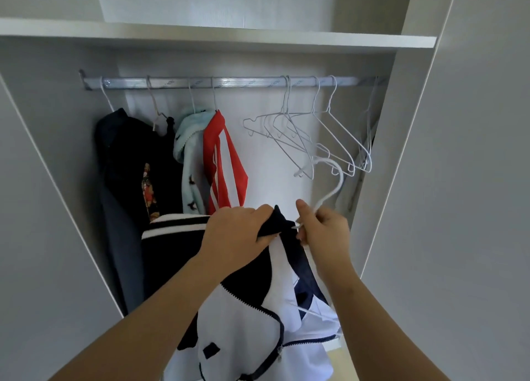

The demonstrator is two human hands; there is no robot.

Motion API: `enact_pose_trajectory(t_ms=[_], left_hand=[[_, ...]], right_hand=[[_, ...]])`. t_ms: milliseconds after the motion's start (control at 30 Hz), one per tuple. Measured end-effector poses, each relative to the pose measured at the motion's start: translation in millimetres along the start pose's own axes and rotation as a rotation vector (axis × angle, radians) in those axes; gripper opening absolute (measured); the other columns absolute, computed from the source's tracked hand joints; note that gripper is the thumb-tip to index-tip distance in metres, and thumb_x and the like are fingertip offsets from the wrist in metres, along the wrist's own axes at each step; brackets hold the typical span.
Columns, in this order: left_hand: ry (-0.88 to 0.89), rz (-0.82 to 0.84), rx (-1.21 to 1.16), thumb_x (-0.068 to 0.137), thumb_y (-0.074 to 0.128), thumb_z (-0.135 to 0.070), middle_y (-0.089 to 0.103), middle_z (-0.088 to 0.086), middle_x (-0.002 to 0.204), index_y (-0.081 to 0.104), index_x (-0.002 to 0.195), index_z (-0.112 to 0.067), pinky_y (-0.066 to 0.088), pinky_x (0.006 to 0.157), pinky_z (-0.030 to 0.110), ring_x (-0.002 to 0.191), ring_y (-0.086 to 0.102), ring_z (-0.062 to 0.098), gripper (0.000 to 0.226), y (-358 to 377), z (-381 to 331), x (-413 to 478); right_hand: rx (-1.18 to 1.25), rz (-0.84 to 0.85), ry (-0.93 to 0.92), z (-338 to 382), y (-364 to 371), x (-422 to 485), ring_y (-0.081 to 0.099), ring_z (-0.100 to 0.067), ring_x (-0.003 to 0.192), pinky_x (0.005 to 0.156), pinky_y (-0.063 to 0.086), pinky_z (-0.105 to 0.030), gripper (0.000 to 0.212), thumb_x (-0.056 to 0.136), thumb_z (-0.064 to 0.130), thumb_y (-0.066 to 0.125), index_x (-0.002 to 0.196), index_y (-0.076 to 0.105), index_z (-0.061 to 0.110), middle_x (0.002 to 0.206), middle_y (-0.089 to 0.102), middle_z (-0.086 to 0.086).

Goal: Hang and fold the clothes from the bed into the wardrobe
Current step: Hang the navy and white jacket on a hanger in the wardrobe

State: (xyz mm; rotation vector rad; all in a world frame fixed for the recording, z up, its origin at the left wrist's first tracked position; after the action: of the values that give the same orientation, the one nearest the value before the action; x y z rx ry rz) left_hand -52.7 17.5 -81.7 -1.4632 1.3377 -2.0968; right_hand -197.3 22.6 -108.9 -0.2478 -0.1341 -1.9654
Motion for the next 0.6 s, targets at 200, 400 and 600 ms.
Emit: enact_pose_trajectory(t_ms=[200,400,600], left_hand=[[-0.298,-0.115,-0.096,0.083,0.062,-0.039,0.045,-0.007,0.047,0.059,0.080,-0.017,0.022,0.039,0.015,0.040,0.039,0.011,0.023,-20,17,5],[-0.428,-0.223,-0.238,0.083,0.047,-0.056,0.043,-0.010,0.052,0.058,0.094,-0.017,0.035,0.051,0.027,0.056,0.049,0.019,0.042,-49,39,14],[-0.416,-0.313,-0.236,0.076,0.040,-0.063,0.059,0.002,0.065,0.060,0.098,-0.019,0.048,0.061,0.035,0.065,0.060,0.027,0.054,-80,50,20]], right_hand=[[0.024,-0.181,-0.200,13,-25,-2,0.047,-0.009,0.062,0.063,0.040,-0.018,0.024,0.083,0.010,0.063,0.062,0.053,0.017,0.061,0.054,0.013],[-0.039,-0.064,0.022,-26,-22,-6,0.040,-0.016,0.056,0.053,0.034,-0.024,0.021,0.080,0.012,0.054,0.062,0.049,0.001,0.057,0.047,-0.006],[-0.232,0.072,0.187,-40,-1,16,0.052,-0.022,0.091,0.078,0.044,-0.031,0.019,0.080,0.013,0.059,0.075,0.054,0.031,0.100,0.058,-0.002]])
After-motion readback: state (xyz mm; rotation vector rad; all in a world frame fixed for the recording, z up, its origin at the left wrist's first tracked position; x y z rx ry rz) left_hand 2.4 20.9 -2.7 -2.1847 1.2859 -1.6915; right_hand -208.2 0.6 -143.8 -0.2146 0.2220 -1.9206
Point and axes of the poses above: each hand's wrist, its own x-axis towards the middle knuckle, its own y-axis out of the palm, z = x × y, the point moved 6 cm from there along x, towards the middle knuckle
